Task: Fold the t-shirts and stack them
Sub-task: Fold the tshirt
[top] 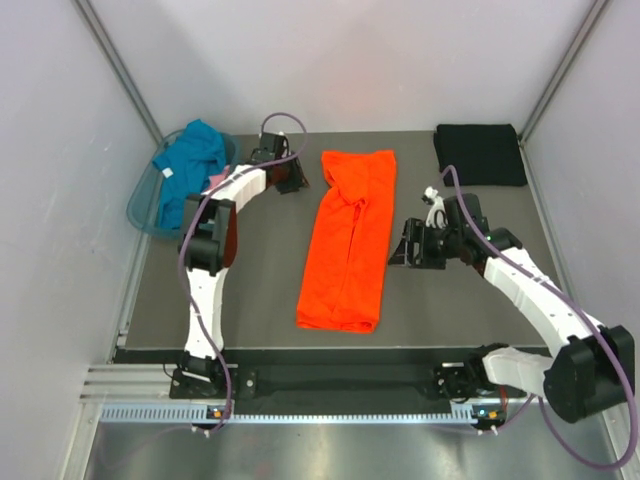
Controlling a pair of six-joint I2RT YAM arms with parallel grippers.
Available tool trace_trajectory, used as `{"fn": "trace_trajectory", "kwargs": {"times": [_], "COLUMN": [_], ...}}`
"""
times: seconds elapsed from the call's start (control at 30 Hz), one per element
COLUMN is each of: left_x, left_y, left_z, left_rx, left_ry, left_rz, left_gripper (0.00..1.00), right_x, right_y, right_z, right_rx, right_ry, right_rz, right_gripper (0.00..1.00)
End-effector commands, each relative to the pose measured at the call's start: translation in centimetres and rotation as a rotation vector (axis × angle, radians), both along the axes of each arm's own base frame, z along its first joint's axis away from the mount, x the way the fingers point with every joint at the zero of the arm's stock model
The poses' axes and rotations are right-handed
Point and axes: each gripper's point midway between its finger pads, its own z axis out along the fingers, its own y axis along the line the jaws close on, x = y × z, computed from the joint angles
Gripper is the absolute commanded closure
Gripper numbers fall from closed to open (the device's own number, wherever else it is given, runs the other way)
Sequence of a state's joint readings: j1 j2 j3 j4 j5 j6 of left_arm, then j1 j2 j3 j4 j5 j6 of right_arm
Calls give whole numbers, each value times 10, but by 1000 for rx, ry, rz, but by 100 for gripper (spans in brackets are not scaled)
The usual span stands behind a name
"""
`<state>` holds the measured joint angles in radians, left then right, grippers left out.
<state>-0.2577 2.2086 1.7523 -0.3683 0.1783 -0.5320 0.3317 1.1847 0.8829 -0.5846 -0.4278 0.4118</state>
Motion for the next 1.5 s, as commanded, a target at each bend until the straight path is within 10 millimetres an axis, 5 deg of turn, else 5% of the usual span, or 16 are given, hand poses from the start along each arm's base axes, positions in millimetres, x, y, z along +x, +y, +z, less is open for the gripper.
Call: {"fn": "trace_trajectory", "kwargs": {"times": [0.0,0.03,0.17,0.43,0.57,0.6,0.77,0.97,1.1,1.17,1.23,1.27,1.3,1.37,1.47], "left_x": [65,70,88,87,90,93,104,133,141,135,134,123,121,114,83], "left_y": [-26,-32,-48,-59,-65,-67,-75,-77,-71,-66,-60,-54,-52,-42,-29], "left_z": [34,15,6,-28,-39,-45,-49,-18,-21,-26,-8,-19,0,10,42], "left_rx": [-102,-122,-193,-263,-305,-314,-360,-407,-368,-313,-274,-218,-203,-140,-96], "left_ry": [-221,-204,-267,-186,-160,-155,-161,-296,-293,-268,-291,-243,-262,-257,-244], "left_rz": [-7,-2,65,143,160,160,150,134,129,114,111,96,86,73,59], "left_gripper": [58,58,55,55,61,69,86,93,82,63,53,43,42,42,42], "right_x": [-19,-21,-21,-13,-15,-16,-25,-35,-39,-39,-39,-38,-38,-39,-43], "right_y": [-8,-11,-13,-15,-15,-15,-18,-19,-16,-14,-11,-11,-8,-5,5], "right_z": [-3,-7,-9,-1,-4,-5,-12,-21,-26,-30,-33,-34,-33,-37,-41], "right_rx": [-15,-25,-27,-30,-25,-25,-35,-34,-22,-20,-16,-14,-3,0,28], "right_ry": [35,47,43,-8,-1,4,28,69,98,118,128,132,130,140,155], "right_rz": [-12,-23,-55,-77,-80,-80,-82,-75,-54,-46,-32,-30,-15,9,80], "right_gripper": [32,32,32,32,32,32,32,33,33,33,33,33,33,33,36]}}
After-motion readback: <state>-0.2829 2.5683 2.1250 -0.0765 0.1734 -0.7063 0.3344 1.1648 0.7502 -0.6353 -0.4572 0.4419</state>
